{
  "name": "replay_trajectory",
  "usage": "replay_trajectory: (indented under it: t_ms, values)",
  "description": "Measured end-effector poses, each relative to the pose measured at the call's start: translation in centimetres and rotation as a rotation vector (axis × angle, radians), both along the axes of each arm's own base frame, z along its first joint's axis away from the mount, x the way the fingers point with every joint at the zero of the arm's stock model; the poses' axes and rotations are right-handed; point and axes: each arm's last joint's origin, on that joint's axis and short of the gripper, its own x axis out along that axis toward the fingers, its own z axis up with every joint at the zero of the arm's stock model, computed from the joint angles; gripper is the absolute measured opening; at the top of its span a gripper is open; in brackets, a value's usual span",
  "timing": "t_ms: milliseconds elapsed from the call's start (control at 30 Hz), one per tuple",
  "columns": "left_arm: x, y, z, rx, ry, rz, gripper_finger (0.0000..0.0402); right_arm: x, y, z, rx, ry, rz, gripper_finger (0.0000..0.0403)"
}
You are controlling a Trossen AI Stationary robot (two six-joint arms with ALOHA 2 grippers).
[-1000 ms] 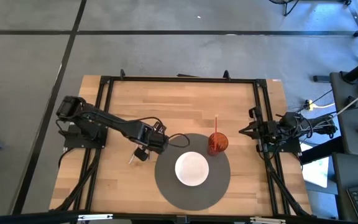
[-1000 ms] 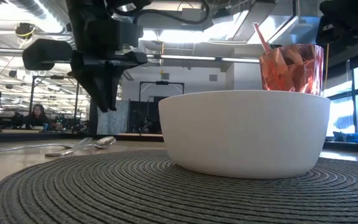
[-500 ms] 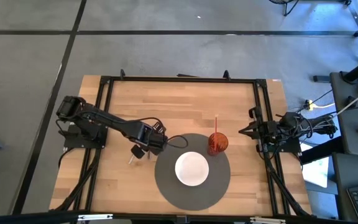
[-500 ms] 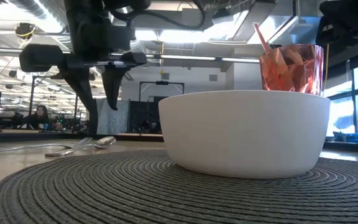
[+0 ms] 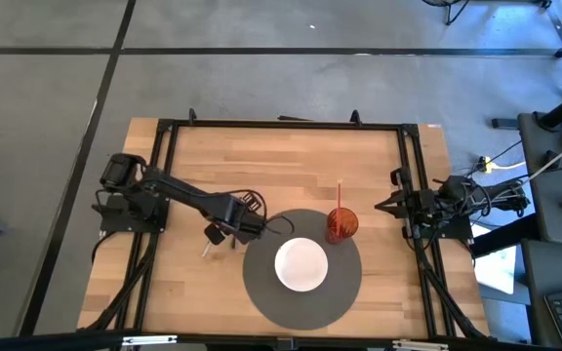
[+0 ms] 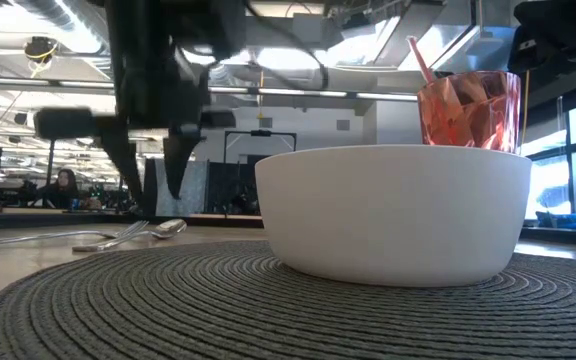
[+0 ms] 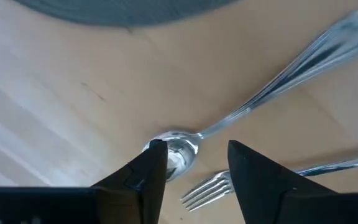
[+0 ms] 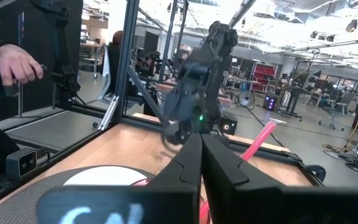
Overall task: Pick & Place Utensil
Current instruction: Put the silver spoon into the bowl on the table mat
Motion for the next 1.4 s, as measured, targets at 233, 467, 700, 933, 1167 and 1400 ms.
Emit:
replay_trajectory:
  t_ms: [233,467,700,933,1167,1400]
  values:
    - [0.6,0.0,-2.8,0.038,0.109,-0.033,0.0153,0.0,0.0,0.0,-0.003,0.002,0.000,0.0011]
    - [0.6,-0.1,-4.1,0.053,0.175,-0.078,0.0150,0.0,0.0,0.0,-0.003,0.002,-0.001,0.0011]
    - [0.9,-0.1,-4.5,0.037,0.188,-0.107,0.0141,0.0,0.0,0.0,-0.003,0.003,-0.001,0.0011]
    - [1.0,0.1,-4.5,0.007,0.163,-0.042,0.0106,0.0,0.0,0.0,-0.003,0.003,-0.001,0.0011]
    - [1.1,0.9,-4.6,-0.072,0.156,0.048,0.0055,0.0,0.0,0.0,-0.004,0.003,-0.001,0.0011]
    - [1.3,1.4,-4.6,-0.090,0.149,0.070,0.0012,0.0,0.0,0.0,-0.004,0.003,-0.001,0.0011]
